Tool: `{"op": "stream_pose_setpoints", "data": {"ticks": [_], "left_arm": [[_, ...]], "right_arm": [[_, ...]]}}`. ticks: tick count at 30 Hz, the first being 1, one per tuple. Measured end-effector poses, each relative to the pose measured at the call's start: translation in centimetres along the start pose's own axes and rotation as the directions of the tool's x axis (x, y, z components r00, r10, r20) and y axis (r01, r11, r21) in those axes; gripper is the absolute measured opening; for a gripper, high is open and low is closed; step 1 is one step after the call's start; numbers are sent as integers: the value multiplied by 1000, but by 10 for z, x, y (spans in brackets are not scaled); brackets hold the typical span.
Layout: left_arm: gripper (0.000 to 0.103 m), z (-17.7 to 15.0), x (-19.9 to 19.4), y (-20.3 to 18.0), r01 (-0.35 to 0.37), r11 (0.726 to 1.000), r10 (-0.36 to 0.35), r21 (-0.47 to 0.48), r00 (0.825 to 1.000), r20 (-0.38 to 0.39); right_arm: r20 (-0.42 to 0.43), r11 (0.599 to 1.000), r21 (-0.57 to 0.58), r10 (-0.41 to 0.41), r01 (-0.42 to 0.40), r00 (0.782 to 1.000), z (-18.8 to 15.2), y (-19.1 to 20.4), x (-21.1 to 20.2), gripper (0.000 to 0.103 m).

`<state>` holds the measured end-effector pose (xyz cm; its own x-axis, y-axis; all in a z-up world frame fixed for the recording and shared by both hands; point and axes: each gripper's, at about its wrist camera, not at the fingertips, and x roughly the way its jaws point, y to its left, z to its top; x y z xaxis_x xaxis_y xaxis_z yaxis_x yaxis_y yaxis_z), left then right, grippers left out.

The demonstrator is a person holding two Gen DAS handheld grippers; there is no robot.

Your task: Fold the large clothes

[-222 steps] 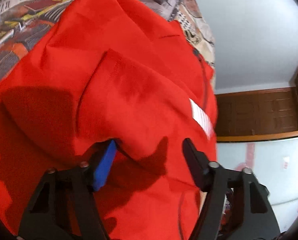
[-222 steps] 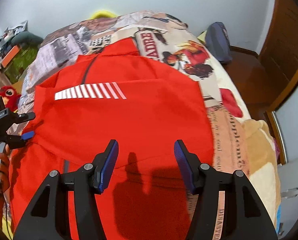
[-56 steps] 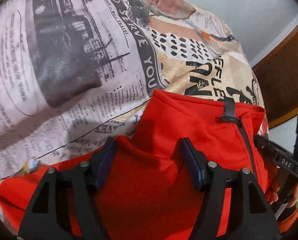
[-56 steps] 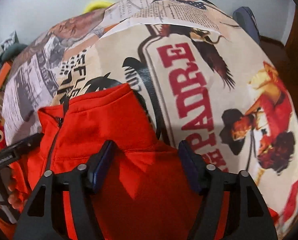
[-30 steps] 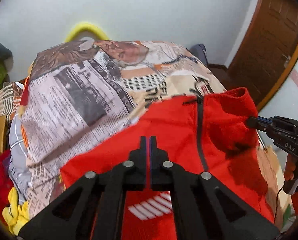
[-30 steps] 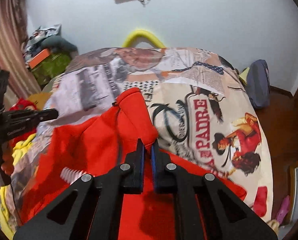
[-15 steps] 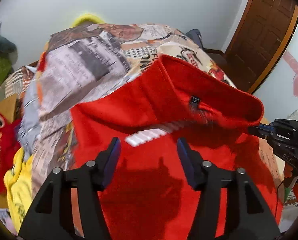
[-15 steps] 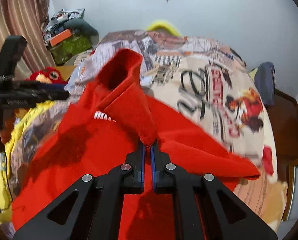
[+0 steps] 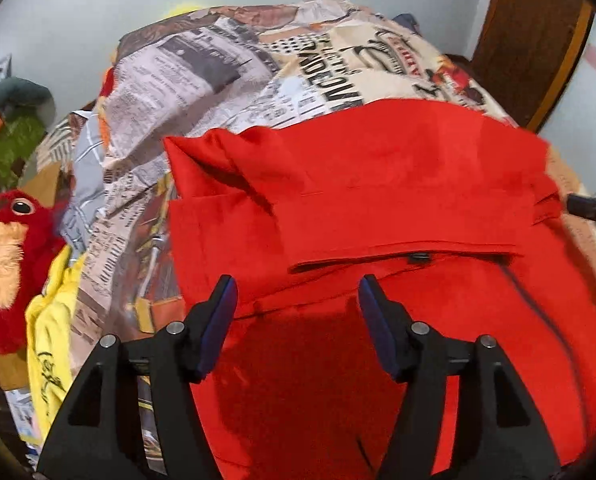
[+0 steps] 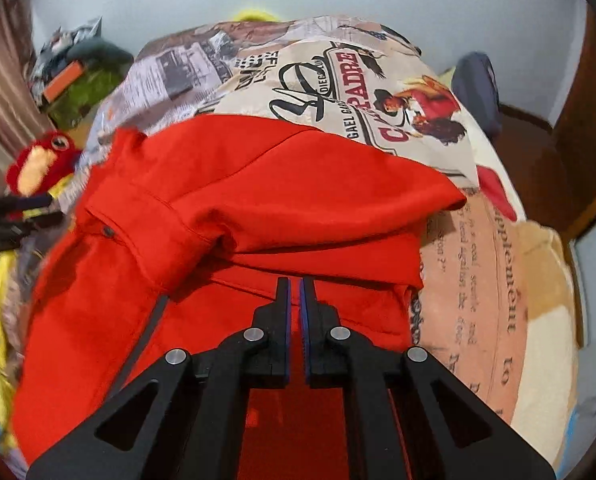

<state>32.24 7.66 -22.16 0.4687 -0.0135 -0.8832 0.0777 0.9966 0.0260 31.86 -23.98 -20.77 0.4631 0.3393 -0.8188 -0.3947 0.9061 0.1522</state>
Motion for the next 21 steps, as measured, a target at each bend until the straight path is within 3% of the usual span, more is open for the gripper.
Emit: {"op": "stream_pose_setpoints", "data": {"ticks": [2, 4, 5, 9, 12, 16, 19, 21], "left_arm": [[63, 0, 10, 13, 24, 998, -25, -51, 1000, -16], [63, 0, 15, 27, 70, 991, -72, -116, 997, -17], [63, 2, 16, 34, 93, 985, -95, -146, 995, -7], [63, 9, 25, 55, 201, 945, -202, -257, 979, 24], [63, 14, 38, 60, 294, 909, -300, -296, 954, 25], [61, 18, 61, 57, 351, 878, -369, -326, 929, 5], [45, 20, 78, 52, 385, 858, -409, -339, 912, 1], [31, 23, 78, 45, 383, 869, -400, -313, 917, 12]], "right_arm": [[-9, 998, 50, 39, -39, 999, 3, -1, -2, 17], [-3, 993, 89, 79, -79, 997, 3, 2, -4, 41], [14, 988, 109, 105, -106, 994, 6, 4, -4, 44], [15, 977, 131, 168, -168, 986, 14, 15, 8, 45], [-10, 969, 144, 202, -199, 979, 21, 24, 25, 45], [-72, 960, 157, 244, -230, 967, 22, 37, 53, 45], [-122, 957, 165, 261, -239, 958, 19, 43, 69, 45], [-118, 957, 169, 259, -238, 959, 19, 45, 72, 45]]}}
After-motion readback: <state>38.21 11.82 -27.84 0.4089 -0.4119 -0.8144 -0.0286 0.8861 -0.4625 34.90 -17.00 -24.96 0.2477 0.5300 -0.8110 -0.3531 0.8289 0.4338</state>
